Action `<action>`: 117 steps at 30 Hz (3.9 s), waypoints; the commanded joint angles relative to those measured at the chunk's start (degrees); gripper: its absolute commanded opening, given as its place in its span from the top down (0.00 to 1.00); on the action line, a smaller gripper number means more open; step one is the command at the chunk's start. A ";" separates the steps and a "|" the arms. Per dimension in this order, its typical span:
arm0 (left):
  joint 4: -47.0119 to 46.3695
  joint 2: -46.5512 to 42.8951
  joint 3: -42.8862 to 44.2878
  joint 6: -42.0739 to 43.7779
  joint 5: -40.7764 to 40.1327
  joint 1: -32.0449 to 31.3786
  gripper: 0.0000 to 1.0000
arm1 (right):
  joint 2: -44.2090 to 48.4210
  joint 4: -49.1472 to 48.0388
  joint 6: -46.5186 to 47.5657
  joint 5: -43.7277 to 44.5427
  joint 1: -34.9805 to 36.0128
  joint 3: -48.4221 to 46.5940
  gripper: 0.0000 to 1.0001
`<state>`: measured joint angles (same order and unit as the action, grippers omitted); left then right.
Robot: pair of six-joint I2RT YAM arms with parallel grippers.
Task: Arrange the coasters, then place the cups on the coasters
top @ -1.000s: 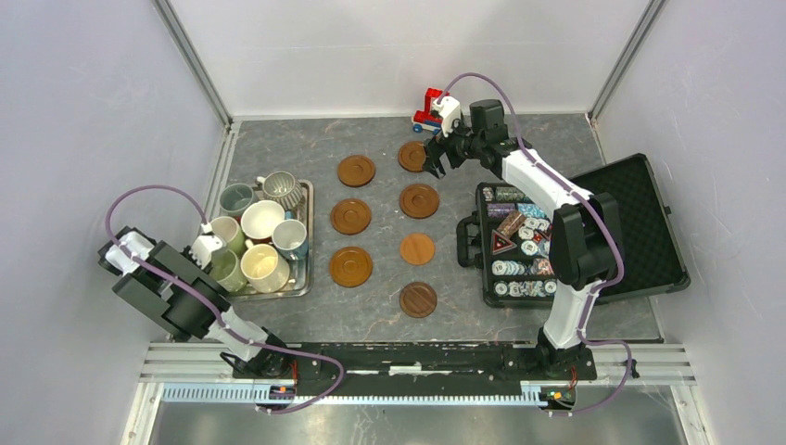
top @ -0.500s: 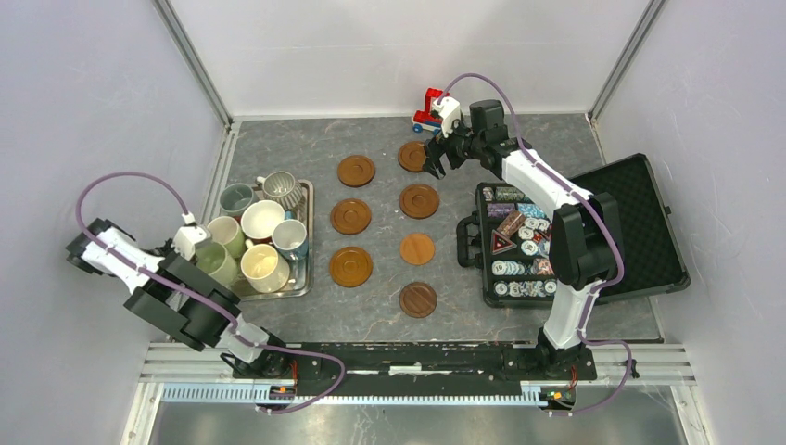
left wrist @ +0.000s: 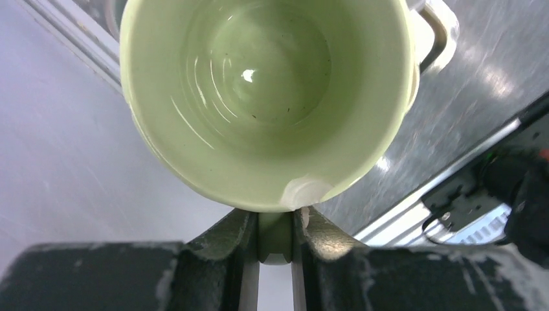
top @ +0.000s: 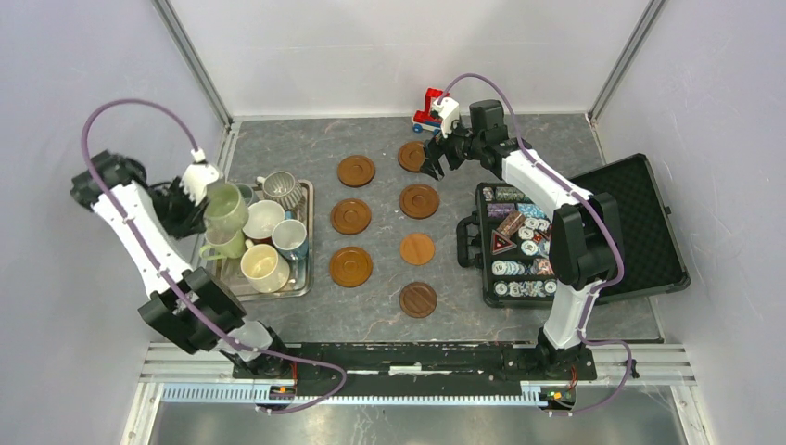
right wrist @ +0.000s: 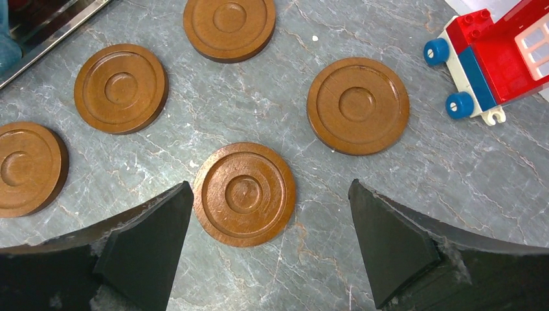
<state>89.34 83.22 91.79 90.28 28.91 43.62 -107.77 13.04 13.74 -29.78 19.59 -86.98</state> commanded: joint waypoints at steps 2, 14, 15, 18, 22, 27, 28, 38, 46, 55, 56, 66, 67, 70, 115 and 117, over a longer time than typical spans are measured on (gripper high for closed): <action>-0.84 5.65 15.15 -29.48 5.57 -12.92 0.98 | 0.10 -1.61 -1.58 -2.25 -0.92 -1.17 0.02; -17.73 26.29 38.30 -61.03 -12.49 -50.28 0.98 | 1.48 1.14 -2.02 -3.00 -8.93 -1.26 0.02; -19.20 27.71 39.26 -61.77 -13.55 -52.46 0.98 | 1.72 1.79 -1.76 -3.09 -9.68 -1.26 0.02; -22.78 32.89 42.54 -63.37 -14.50 -57.46 0.98 | 2.33 3.65 -0.29 -3.38 -11.48 -1.26 0.02; -27.89 39.08 45.14 -66.41 -12.43 -61.98 0.98 | 2.63 4.35 0.40 -3.27 -13.24 -1.17 0.02; -35.17 45.26 45.86 -69.36 -10.10 -64.88 0.96 | 3.07 2.43 -0.77 -2.24 -14.63 -0.05 0.02; -36.29 46.46 46.29 -69.86 -9.93 -65.33 0.96 | 3.17 2.33 -0.47 -2.13 -14.59 0.01 0.02; -43.48 54.75 49.77 -70.44 -10.38 -67.19 0.94 | 1.95 2.16 -0.11 -1.77 -14.68 -1.35 0.02; -47.97 57.69 50.45 -70.12 -10.71 -67.96 0.91 | 1.34 2.02 -0.11 -0.38 -14.71 -1.79 0.02; -49.30 60.03 51.71 -69.79 -10.49 -68.66 0.90 | 1.15 1.67 -0.52 1.23 -14.69 -1.61 0.02; -49.51 60.19 51.66 -69.97 -10.54 -68.66 0.90 | 1.24 1.62 -0.72 1.58 -14.73 -1.55 0.02; -50.87 62.06 51.49 -70.41 -12.17 -68.67 0.89 | 1.86 1.67 -0.73 2.36 -14.67 -0.82 0.02; -50.79 62.15 51.53 -70.27 -12.09 -68.66 0.90 | 1.78 1.63 -0.81 2.35 -14.74 -0.80 0.02; -50.51 62.15 51.29 -70.14 -10.78 -68.66 0.88 | 1.53 1.48 -0.91 2.59 -14.72 -0.95 0.02; -15.83 4.00 4.06 -49.82 -2.97 -30.93 0.00 | -0.41 5.87 -2.11 -13.29 -13.45 -3.28 0.02; -14.93 1.03 0.93 -46.01 -5.40 -27.88 0.00 | -0.36 6.27 -1.51 -14.20 -13.23 -3.20 0.02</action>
<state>68.69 91.44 96.44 32.86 24.86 11.79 -107.81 18.61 11.81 -38.61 5.69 -87.42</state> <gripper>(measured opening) 0.996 0.979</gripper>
